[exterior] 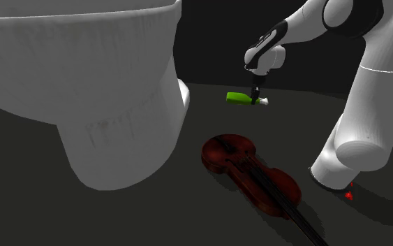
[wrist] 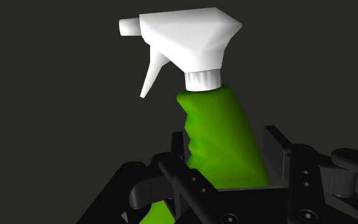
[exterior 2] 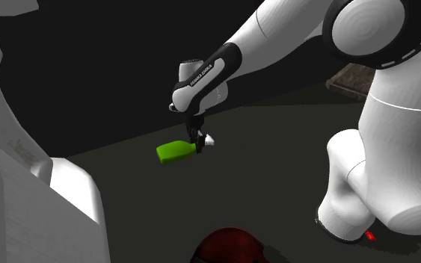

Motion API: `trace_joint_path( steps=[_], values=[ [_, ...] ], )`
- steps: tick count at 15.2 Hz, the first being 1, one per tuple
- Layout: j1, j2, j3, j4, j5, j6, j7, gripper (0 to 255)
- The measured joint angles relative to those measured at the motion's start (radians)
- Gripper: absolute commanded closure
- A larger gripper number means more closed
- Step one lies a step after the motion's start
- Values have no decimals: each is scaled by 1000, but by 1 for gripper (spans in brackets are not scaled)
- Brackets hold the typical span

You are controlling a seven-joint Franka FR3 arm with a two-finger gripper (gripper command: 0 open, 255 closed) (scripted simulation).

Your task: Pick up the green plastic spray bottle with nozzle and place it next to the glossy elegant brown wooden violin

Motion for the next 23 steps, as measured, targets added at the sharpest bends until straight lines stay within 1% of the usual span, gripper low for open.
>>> trace_joint_path(
  steps=[7, 19, 23],
  values=[
    [2, -5, -1, 1, -5, -5, 4, 255],
    [21, -125, -21, 52, -115, -143, 84, 255],
    [23, -154, -21, 83, -140, -195, 103, 255]
  ],
)
